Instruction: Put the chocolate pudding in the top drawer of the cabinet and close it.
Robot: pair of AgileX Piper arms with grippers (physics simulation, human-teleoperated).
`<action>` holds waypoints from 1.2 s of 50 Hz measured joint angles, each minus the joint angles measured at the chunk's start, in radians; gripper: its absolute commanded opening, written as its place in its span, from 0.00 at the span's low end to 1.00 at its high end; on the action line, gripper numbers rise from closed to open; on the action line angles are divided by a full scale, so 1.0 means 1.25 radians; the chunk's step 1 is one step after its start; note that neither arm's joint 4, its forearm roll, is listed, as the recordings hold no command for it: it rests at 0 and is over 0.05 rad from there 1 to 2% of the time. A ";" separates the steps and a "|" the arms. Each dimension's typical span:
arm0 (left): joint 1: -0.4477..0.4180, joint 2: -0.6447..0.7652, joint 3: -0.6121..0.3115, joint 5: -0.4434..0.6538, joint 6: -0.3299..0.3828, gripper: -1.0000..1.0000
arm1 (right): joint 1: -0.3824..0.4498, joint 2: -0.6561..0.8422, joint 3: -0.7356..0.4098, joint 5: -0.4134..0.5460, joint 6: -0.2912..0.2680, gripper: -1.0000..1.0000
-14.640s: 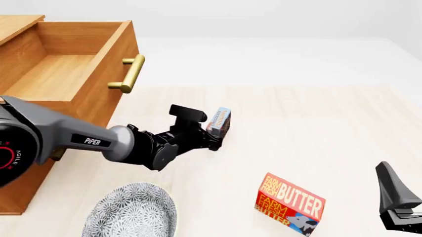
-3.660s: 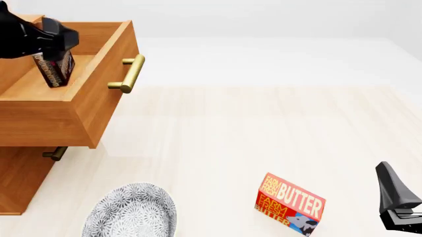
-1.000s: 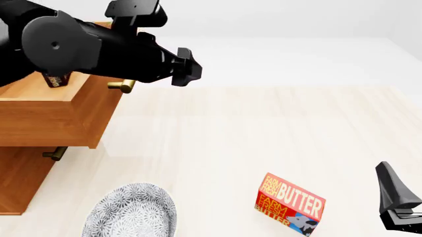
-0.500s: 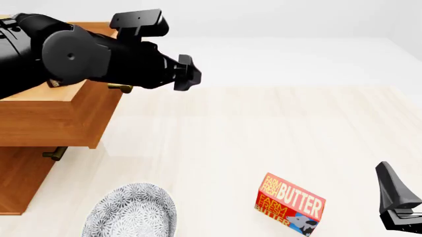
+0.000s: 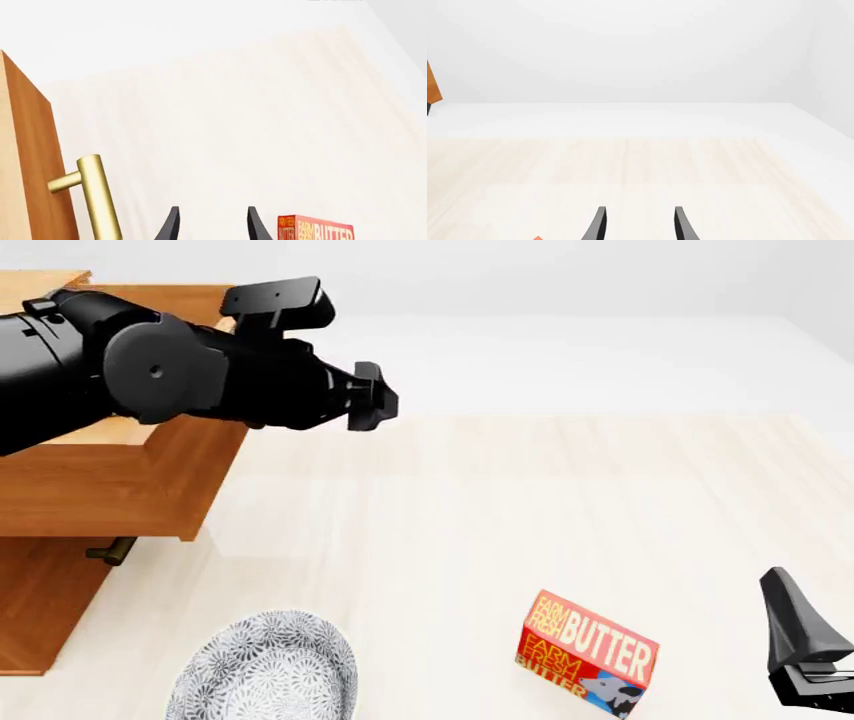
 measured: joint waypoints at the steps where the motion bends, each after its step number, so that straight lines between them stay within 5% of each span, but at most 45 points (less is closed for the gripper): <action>1: 0.001 0.000 0.001 -0.001 0.000 1.00 | 0.000 0.000 0.000 0.000 0.000 1.00; 60: 0.080 -0.032 0.052 -0.029 0.048 1.00 | 0.000 0.000 0.000 0.000 0.000 1.00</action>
